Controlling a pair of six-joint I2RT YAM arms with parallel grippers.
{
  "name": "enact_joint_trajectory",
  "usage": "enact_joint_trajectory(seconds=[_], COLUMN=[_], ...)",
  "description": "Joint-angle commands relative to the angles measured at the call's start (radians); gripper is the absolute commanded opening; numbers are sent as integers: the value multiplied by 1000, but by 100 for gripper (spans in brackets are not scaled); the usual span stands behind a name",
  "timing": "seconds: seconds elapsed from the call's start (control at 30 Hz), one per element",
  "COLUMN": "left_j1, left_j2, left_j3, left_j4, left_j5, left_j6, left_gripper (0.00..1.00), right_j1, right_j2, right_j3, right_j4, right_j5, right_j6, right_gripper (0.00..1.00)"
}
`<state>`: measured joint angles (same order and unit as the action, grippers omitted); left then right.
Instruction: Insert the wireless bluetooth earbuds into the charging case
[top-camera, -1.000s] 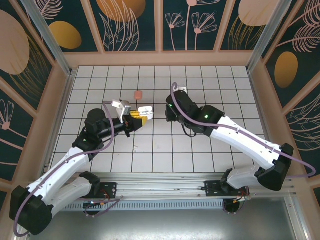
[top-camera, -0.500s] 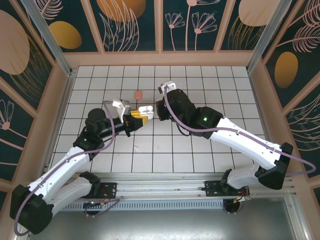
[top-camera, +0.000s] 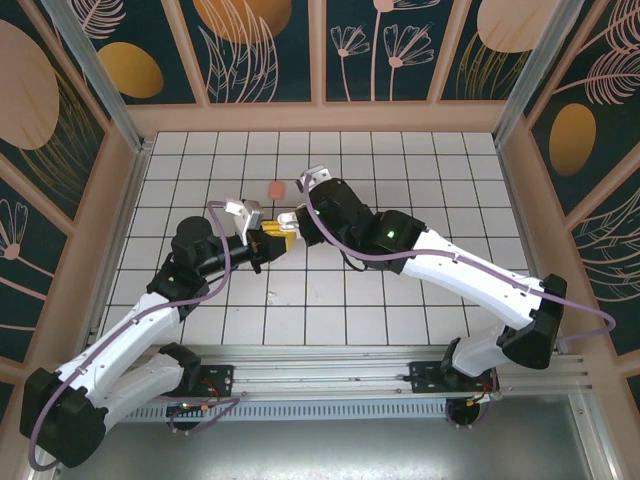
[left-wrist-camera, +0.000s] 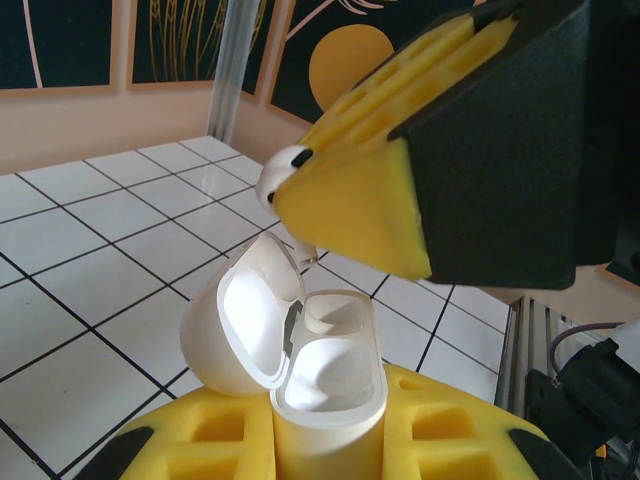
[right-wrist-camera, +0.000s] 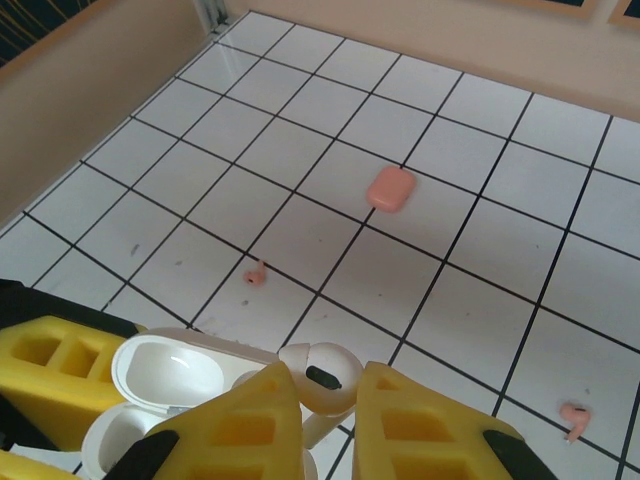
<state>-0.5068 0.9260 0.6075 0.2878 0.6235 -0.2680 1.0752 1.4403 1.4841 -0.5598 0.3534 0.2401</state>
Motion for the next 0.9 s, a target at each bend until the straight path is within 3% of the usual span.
enact_joint_trajectory(seconds=[0.0,0.87], left_j1=[-5,-4], left_j2=[1,-4], left_j3=[3,8], left_j4=[36,49], left_j5=[19,-5], left_j6=[-8,-29], left_gripper=[0,0], right_j1=[8,8], right_j2=[1,-1], right_j3=[20,-31], right_j4=[-28,-72], right_j5=[-10,-108], right_j6=[-15,27], right_gripper=[14,14])
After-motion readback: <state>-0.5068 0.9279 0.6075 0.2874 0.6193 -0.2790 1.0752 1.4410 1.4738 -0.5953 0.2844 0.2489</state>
